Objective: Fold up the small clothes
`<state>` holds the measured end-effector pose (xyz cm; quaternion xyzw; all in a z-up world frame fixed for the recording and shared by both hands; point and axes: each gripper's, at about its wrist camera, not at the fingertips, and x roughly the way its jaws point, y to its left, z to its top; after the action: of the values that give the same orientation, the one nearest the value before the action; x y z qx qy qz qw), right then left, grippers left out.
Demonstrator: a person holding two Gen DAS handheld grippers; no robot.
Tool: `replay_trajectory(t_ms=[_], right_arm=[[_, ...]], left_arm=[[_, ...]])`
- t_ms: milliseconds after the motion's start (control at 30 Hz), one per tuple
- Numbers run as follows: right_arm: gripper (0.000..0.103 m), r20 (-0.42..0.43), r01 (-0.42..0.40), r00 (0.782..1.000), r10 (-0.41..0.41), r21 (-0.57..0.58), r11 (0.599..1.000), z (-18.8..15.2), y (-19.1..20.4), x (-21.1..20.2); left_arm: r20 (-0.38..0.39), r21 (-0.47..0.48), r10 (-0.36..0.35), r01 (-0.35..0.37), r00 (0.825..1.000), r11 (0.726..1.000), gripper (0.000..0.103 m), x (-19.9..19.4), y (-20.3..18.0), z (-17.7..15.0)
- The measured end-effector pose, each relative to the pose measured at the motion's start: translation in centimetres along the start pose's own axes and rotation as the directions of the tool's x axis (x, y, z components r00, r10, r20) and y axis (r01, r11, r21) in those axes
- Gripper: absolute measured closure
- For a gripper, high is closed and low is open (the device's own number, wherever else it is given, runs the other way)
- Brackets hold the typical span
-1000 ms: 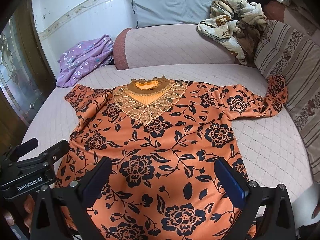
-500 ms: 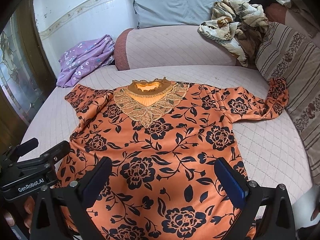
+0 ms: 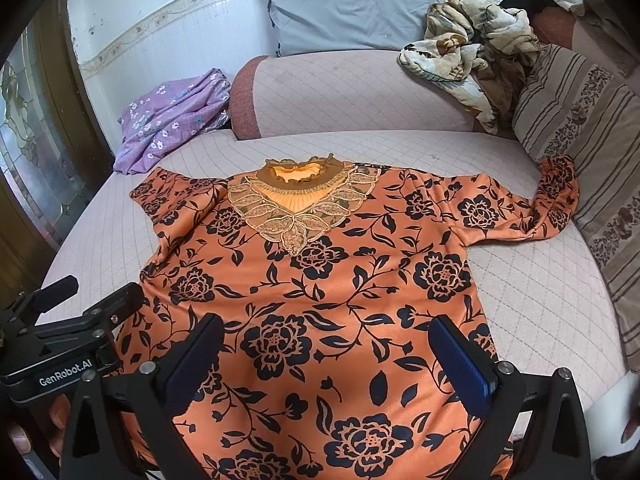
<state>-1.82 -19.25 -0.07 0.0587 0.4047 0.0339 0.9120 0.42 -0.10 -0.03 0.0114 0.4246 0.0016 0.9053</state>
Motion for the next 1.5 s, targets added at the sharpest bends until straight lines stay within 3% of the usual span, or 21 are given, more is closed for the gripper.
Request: replay_trajectory(t_ms=[933, 1100, 1233, 1333, 1433, 1500], right_arm=[[0.0, -0.014, -0.008, 1.0, 0.008, -0.009, 1.0, -0.1, 0.3, 0.7], [0.0, -0.015, -0.037, 0.999, 0.037, 0.005, 0.999, -0.1, -0.6, 1.0], [0.0, 0.016, -0.08, 0.997, 0.079, 0.133, 0.988, 0.5, -6.4, 1.2], [0.0, 0.056, -0.124, 0.992, 0.112, 0.315, 0.941, 1.2, -14.1, 2.6], [0.001, 0.062, -0.086, 0.996, 0.065, 0.471, 0.878, 2.2, -22.2, 4.6], [0.003, 0.031, 0.006, 0.999, -0.026, 0.534, 0.845, 3.4, -27.5, 6.3]], left_arm=[[-0.008, 0.008, 0.002, -0.002, 1.0, 1.0, 0.0, 0.5, -0.3, 0.1], [-0.022, -0.044, -0.033, 0.032, 0.999, 0.999, 0.0, 1.6, 1.7, 0.2], [-0.068, -0.22, -0.041, 0.025, 0.997, 0.975, 0.0, 4.6, 8.3, 0.5], [-0.089, -0.316, 0.013, -0.041, 0.996, 0.948, 0.0, 6.9, 13.0, 0.2], [-0.144, -0.359, 0.12, -0.164, 0.982, 0.919, 0.0, 9.9, 17.3, -0.1], [-0.189, -0.382, 0.18, -0.241, 0.965, 0.892, 0.0, 12.0, 19.9, -0.3]])
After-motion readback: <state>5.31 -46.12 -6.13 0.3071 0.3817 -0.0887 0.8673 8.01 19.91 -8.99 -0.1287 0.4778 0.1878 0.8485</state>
